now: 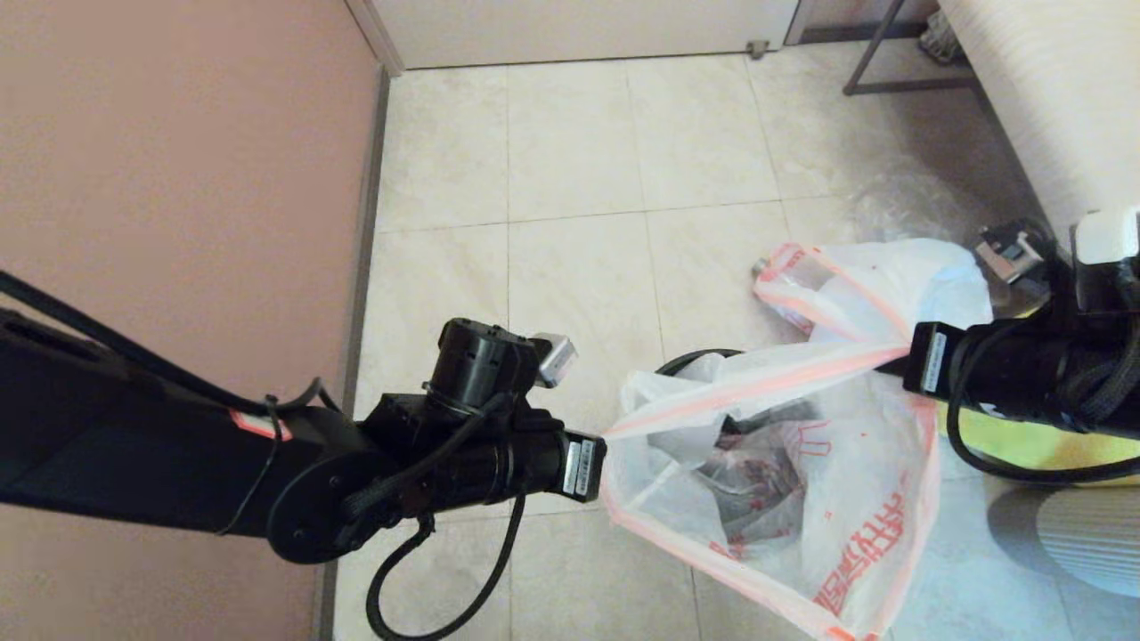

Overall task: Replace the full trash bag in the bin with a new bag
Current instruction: Put the new garbage bag on the trash can

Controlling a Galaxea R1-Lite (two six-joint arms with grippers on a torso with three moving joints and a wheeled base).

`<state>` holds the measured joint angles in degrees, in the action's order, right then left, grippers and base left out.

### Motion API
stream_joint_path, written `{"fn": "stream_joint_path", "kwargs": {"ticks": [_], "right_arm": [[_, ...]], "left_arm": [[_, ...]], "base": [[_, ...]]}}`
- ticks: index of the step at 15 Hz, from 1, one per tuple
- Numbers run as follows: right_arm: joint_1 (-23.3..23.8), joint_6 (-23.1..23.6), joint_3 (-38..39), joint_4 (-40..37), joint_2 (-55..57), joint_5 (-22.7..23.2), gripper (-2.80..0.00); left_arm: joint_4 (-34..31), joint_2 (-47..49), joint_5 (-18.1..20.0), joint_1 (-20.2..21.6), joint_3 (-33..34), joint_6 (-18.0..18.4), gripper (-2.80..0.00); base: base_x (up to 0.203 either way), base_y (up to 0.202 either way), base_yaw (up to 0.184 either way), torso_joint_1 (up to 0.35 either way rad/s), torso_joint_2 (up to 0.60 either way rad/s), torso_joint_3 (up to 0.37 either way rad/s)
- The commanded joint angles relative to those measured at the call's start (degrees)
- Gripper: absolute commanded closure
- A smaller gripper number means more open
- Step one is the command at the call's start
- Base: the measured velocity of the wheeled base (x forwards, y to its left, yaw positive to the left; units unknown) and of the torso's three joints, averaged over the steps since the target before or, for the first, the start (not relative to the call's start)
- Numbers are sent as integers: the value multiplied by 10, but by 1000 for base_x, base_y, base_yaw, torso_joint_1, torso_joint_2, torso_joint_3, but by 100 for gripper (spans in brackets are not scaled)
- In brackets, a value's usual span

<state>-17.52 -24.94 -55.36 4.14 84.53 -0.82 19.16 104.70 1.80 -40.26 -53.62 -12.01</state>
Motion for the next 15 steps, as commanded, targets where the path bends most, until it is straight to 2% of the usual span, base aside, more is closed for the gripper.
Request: {"fn": "stream_joint_path", "kwargs": {"ticks": [1, 3, 5, 10, 12, 15], "right_arm": [[-2, -2, -16, 20, 18, -1, 0], [-3, -7, -34, 25, 33, -1, 0], [-4, -14, -27, 21, 36, -7, 0], [-10, -17, 16, 5, 6, -55, 0], [-37, -53, 20, 0, -1, -59, 0], [-65, -63, 17, 17, 34, -63, 0]], "left_arm": [[0, -4, -4, 25, -32, 0, 0], [-11, -11, -6, 50, -80, 2, 0], [-64, -14, -6, 64, -131, 4, 0], [-89, -1, -7, 63, -189, 12, 0], [-130, 7, -7, 65, -227, 20, 0], [-140, -5, -9, 65, -219, 22, 0]], "base": [[0, 0, 0, 0, 0, 0], [0, 0, 0, 0, 0, 0], [0, 0, 0, 0, 0, 0], [0, 0, 0, 0, 0, 0], [0, 0, 0, 0, 0, 0], [0, 0, 0, 0, 0, 0]]}}
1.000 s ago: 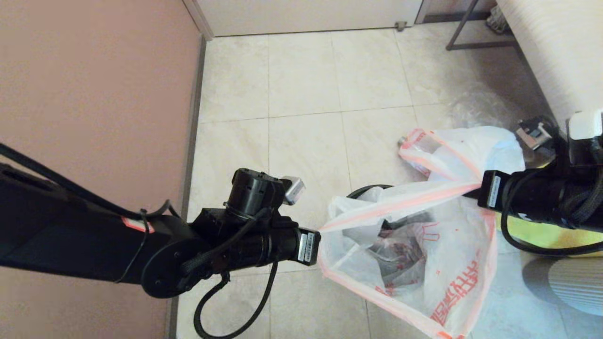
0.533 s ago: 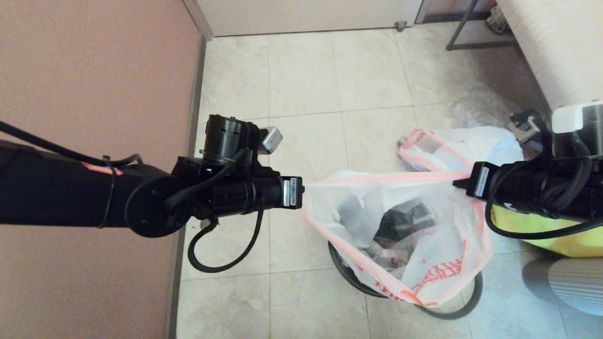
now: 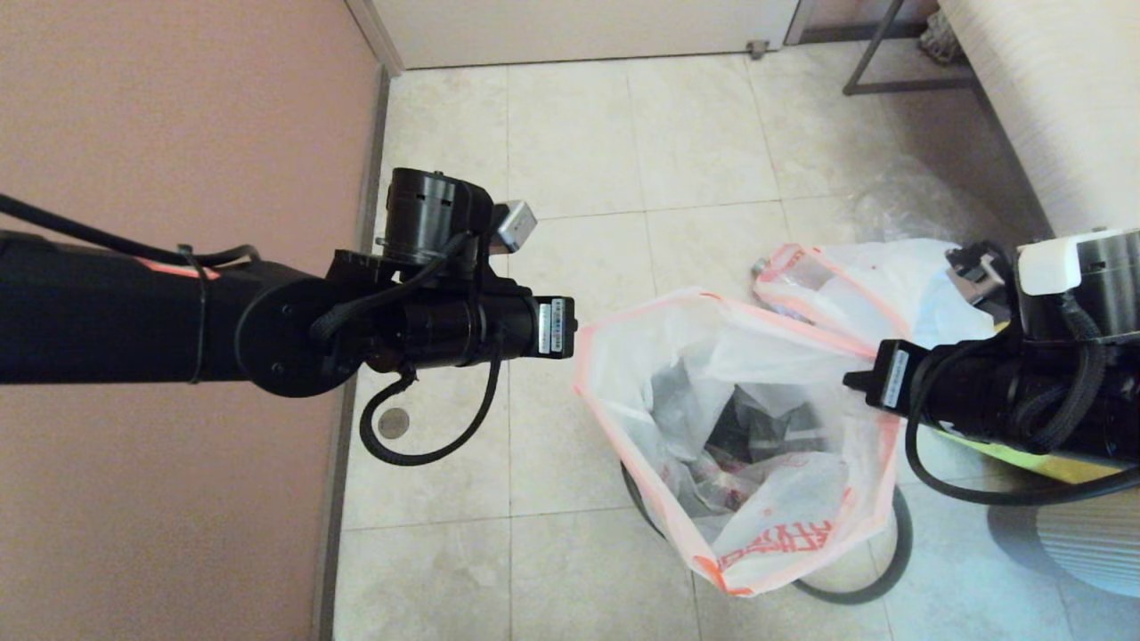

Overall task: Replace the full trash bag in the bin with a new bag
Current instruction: Put the new garbage bag on the trash can

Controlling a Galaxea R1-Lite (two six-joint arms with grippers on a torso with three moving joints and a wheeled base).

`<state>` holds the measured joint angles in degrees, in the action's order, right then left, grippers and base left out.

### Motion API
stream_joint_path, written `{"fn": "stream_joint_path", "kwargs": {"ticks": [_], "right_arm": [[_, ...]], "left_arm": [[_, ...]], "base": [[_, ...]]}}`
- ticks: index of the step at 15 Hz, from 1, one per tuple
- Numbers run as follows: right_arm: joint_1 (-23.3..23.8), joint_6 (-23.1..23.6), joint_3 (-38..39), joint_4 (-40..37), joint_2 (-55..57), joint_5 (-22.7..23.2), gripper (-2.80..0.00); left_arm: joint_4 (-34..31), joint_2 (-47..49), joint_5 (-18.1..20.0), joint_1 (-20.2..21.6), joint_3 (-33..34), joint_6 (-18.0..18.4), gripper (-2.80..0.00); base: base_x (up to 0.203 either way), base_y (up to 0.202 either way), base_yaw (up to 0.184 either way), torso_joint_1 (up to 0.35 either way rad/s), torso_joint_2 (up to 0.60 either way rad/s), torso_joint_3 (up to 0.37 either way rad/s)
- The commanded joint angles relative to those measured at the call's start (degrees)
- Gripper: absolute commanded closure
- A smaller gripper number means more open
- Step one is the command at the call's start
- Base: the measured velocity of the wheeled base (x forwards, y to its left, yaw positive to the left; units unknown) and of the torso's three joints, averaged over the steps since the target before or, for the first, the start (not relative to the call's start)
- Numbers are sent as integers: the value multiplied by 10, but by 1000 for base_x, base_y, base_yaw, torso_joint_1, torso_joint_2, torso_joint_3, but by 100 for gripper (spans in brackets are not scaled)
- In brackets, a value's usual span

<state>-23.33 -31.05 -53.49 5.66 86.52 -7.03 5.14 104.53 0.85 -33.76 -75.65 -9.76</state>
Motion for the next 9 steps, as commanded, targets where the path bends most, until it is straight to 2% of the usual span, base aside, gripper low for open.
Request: {"fn": "stream_joint_path", "kwargs": {"ticks": [1, 4, 5, 6, 8, 9], "right_arm": [[-4, -2, 2, 13, 15, -1, 0], [12, -11, 5, 18, 15, 1, 0], [11, -18, 2, 18, 18, 1, 0], [13, -19, 1, 18, 19, 0, 0], [18, -19, -3, 19, 20, -1, 0], [19, -19, -7, 19, 20, -1, 0]], "left_arm": [[0, -1, -2, 0, -2, 2, 0], [-3, 20, -3, 0, -45, 6, 0], [-13, 21, -4, -2, -48, 6, -235], [-31, 7, -4, -5, -40, 3, -280], [-82, -39, -5, -24, 13, -26, -280], [-109, -62, -13, -40, 42, -75, -280]], "base": [[0, 0, 0, 0, 0, 0], [0, 0, 0, 0, 0, 0], [0, 0, 0, 0, 0, 0], [0, 0, 0, 0, 0, 0], [0, 0, 0, 0, 0, 0], [0, 0, 0, 0, 0, 0]]}}
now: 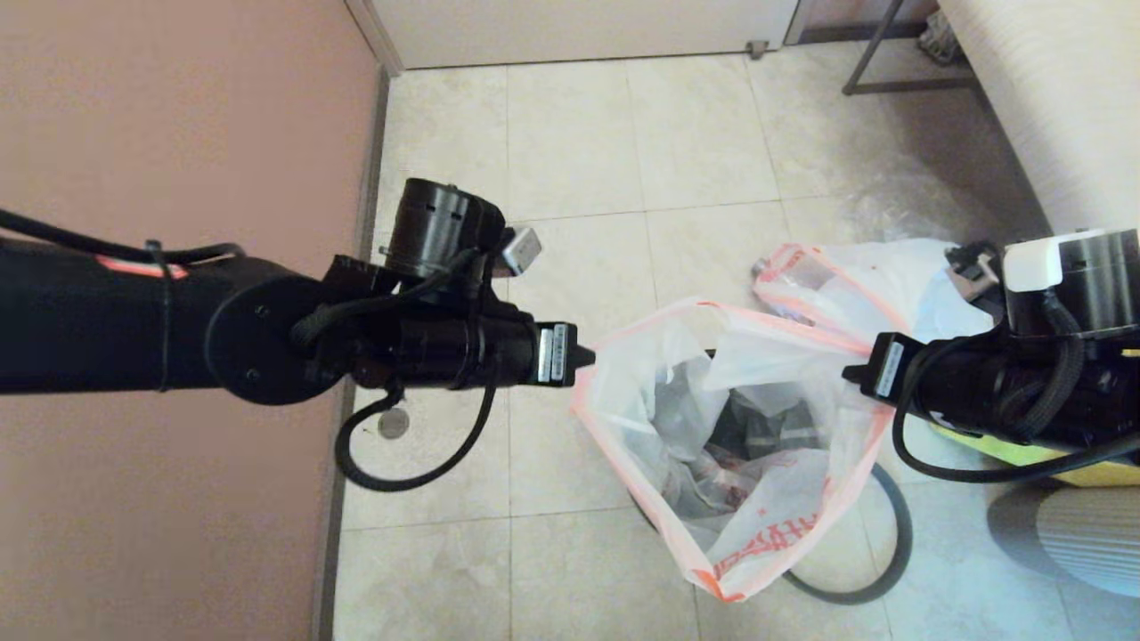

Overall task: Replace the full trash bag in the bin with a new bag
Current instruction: Put the new garbage bag on the trash can

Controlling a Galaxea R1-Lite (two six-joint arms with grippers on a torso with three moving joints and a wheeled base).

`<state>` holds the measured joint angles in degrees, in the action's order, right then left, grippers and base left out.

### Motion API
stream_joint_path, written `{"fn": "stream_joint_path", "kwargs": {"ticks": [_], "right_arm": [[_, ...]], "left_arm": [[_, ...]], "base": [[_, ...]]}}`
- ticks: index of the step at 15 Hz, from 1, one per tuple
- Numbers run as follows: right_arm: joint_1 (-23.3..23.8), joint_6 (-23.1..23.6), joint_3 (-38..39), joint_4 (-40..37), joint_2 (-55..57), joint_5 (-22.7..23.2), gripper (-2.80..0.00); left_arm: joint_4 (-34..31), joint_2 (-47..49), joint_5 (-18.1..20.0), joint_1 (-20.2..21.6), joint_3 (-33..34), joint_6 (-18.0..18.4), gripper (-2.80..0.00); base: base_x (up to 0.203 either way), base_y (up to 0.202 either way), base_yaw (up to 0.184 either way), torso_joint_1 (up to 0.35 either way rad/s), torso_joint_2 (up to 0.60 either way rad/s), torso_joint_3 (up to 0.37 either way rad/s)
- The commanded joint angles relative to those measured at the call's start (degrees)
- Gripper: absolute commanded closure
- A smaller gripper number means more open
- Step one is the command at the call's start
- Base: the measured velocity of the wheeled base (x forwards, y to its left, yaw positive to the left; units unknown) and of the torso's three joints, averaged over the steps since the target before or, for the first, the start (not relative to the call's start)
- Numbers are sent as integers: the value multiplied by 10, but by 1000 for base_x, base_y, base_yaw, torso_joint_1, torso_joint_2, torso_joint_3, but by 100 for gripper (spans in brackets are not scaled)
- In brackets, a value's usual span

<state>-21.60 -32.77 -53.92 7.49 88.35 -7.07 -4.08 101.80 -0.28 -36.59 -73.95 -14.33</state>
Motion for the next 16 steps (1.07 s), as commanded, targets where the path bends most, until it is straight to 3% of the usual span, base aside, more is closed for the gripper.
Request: {"fn": "stream_joint_path", "kwargs": {"ticks": [1, 3, 4, 6, 10, 12, 16], "right_arm": [[3, -2, -6, 1, 3, -1, 0], [4, -2, -6, 1, 9, -7, 0], [4, -2, -6, 1, 15, -14, 0], [4, -2, -7, 9, 17, -16, 0], [3, -1, -7, 20, 17, -15, 0], [3, -2, -7, 19, 17, -15, 0], [4, -2, -7, 22, 20, -15, 0]], "left_arm": [[-39, -48, -16, -26, 41, -84, -280], [-117, -56, -34, -60, 46, -202, -280], [-153, -48, -37, -77, 46, -243, -280], [-160, -4, -42, -91, 47, -285, -280], [-108, 78, -47, -125, 26, -305, -280], [-74, 119, -50, -129, -18, -305, -280], [-98, 173, -51, -158, -98, -305, -280]], "base": [[0, 0, 0, 0, 0, 0], [0, 0, 0, 0, 0, 0], [0, 0, 0, 0, 0, 0], [0, 0, 0, 0, 0, 0], [0, 0, 0, 0, 0, 0], [0, 0, 0, 0, 0, 0], [0, 0, 0, 0, 0, 0]]}}
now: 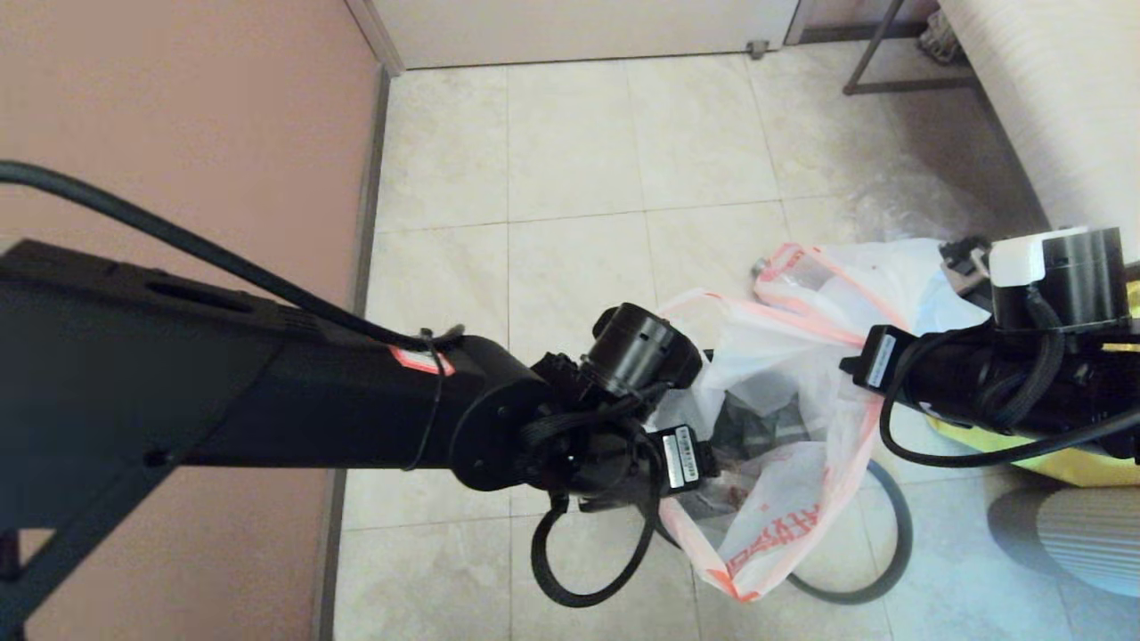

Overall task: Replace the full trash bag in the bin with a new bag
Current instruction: Put the new garbage bag on the trash can

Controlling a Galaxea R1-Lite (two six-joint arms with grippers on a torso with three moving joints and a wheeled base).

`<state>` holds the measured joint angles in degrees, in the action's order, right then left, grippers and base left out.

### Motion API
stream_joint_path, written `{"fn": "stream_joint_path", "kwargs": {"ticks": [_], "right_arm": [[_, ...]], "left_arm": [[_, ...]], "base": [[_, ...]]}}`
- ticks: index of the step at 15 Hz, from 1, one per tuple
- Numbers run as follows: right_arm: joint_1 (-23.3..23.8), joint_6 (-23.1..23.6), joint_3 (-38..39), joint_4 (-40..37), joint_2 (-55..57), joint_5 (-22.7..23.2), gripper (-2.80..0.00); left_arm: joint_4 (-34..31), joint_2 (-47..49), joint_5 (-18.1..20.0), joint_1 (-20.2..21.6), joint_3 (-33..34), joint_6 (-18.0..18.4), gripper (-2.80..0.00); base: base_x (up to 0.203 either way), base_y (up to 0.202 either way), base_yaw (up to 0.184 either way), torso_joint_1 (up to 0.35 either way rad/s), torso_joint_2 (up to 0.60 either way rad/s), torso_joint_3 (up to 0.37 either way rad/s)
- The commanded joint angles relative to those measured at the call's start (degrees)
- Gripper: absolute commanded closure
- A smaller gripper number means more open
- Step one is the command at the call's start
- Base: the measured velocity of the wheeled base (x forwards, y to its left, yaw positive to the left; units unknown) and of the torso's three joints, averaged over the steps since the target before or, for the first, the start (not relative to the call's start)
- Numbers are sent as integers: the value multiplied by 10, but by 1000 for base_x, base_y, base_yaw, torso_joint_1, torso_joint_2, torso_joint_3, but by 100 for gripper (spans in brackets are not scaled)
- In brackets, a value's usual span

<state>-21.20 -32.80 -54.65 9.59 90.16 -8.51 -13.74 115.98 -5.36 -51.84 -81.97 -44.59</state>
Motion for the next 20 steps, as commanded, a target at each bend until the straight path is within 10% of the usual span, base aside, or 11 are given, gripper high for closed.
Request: {"fn": "stream_joint_path", "kwargs": {"ticks": [1, 2, 3, 20], "right_arm": [[0, -2, 0, 1, 2, 0, 0], [0, -2, 0, 1, 1, 0, 0], [1, -3, 0, 1, -1, 0, 0], [3, 35, 169, 7, 75, -62, 0]], "left_arm": [[-3, 44, -1, -7, -36, -2, -280], [-4, 60, -4, -6, -49, -2, -280], [-4, 74, -13, -4, -57, -2, 0], [118, 86, -70, 25, 120, 20, 0]], "base": [[0, 0, 0, 0, 0, 0], [0, 0, 0, 0, 0, 0], [0, 0, 0, 0, 0, 0], [0, 0, 0, 0, 0, 0]]}}
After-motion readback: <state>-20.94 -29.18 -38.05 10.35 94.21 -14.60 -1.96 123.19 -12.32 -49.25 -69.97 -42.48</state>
